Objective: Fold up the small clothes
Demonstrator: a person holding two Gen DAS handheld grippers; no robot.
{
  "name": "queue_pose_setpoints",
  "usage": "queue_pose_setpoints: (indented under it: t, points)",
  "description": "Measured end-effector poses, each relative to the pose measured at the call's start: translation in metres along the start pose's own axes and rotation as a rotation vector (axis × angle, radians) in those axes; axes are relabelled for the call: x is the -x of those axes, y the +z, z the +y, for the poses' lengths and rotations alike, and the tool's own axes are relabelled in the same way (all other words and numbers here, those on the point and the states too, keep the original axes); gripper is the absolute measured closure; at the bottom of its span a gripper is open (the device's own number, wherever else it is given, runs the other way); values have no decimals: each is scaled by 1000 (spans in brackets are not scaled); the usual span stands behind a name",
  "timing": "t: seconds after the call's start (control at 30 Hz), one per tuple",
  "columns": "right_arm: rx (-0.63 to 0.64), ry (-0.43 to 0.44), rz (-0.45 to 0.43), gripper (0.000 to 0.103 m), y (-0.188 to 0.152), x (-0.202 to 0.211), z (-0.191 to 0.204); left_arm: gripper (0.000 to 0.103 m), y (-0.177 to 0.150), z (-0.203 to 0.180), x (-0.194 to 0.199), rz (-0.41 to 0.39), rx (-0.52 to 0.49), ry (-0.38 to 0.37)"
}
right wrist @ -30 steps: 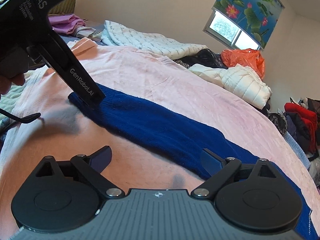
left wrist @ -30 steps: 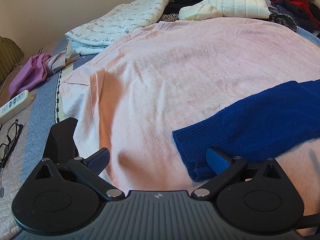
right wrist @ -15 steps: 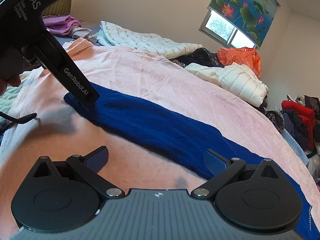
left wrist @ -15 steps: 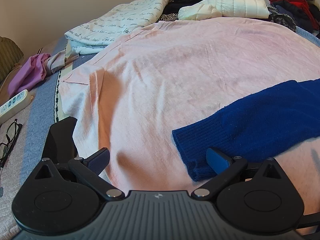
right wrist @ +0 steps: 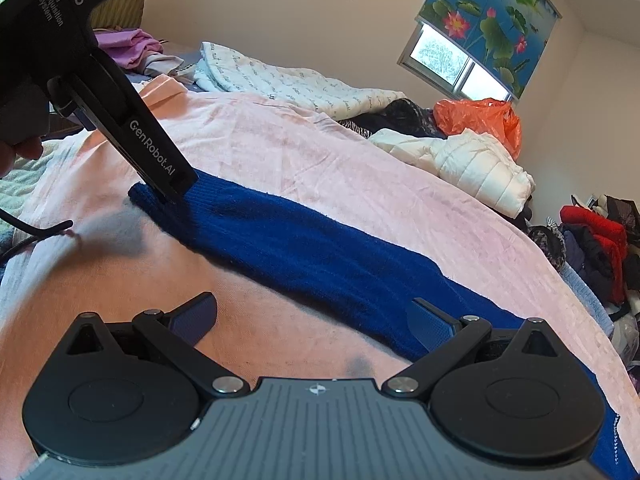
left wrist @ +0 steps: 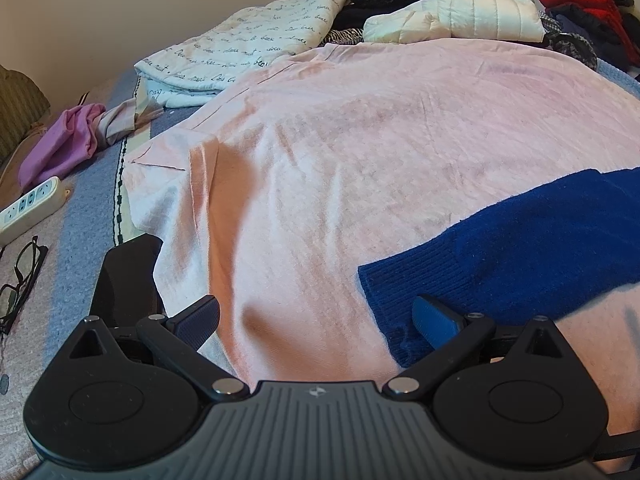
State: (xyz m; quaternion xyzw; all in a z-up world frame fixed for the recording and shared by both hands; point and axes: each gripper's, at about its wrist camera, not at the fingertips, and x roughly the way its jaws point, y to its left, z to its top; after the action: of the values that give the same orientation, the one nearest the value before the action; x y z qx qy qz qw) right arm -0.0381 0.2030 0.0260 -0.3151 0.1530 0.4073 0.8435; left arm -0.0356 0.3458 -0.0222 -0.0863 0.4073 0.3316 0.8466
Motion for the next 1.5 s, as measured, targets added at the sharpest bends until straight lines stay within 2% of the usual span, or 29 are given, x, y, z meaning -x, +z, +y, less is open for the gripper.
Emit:
queue_pose_setpoints:
  t: [0.23,0.4,0.7,0.77,0.83,1.03,1.17,1.23,1.5]
  points:
    - [108,-63,-35,1,3,2,17,0,2,7,-2,1,15,8]
    - [136,-60,-39,2,10,-4,21,0,3,13,-3,7,33,7]
    - [209,-30,-62,14,30,-16,46,0,5,23,-5,14,50,14]
    - [226,-20,-63,19,36,-20,53,0,5,25,-6,19,57,11]
    - [258,7,-65,34,41,-23,63,0,5,27,-6,26,62,9]
    - [354,20,-80,57,44,-23,83,0,6,36,-8,33,88,5]
    - [326,51,-76,65,45,-24,80,0,8,41,-8,29,105,10]
    - [325,69,-72,74,45,-25,80,0,8,42,-8,29,110,12]
    - [401,74,-67,88,47,-25,95,0,9,42,-4,22,111,5]
